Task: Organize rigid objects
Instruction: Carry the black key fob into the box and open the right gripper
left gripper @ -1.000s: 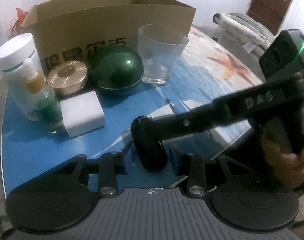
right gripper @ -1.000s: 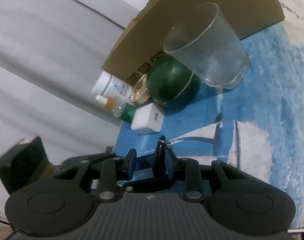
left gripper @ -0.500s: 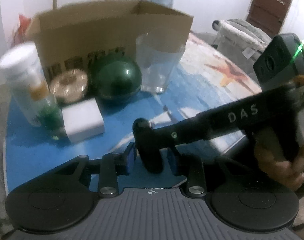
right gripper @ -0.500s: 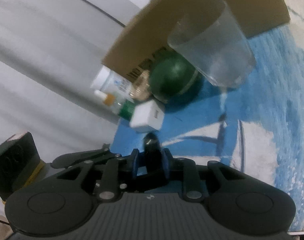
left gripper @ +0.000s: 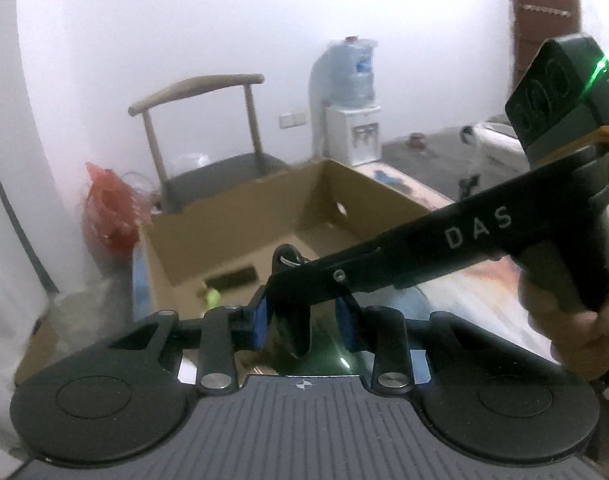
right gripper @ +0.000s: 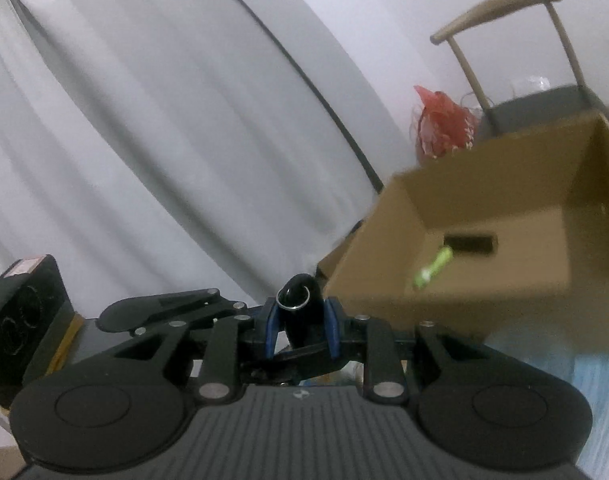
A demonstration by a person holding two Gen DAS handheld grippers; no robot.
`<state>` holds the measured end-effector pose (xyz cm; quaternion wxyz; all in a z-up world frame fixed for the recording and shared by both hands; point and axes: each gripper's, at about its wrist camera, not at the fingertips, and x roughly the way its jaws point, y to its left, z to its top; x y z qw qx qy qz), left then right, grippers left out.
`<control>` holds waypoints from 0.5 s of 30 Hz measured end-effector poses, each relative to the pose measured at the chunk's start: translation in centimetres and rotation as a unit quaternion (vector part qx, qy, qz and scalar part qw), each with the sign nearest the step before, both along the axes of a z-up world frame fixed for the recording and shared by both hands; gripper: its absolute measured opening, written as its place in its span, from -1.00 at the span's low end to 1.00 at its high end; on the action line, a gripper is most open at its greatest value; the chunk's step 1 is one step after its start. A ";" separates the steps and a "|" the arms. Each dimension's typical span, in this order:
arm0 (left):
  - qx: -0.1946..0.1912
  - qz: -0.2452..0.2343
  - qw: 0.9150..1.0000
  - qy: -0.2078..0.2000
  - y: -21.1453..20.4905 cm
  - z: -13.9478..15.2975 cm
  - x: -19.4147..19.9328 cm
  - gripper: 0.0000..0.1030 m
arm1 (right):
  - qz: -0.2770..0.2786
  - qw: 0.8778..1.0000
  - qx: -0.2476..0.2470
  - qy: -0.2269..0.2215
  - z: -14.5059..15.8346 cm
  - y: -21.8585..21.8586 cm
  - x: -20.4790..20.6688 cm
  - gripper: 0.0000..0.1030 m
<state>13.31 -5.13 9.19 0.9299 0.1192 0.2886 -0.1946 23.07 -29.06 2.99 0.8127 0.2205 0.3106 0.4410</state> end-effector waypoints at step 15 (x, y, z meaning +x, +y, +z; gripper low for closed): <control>0.035 0.063 0.961 0.269 1.1 -6.8 19.6 -0.35 | 0.004 0.967 -0.072 0.245 -6.9 4.3 18.1 -0.55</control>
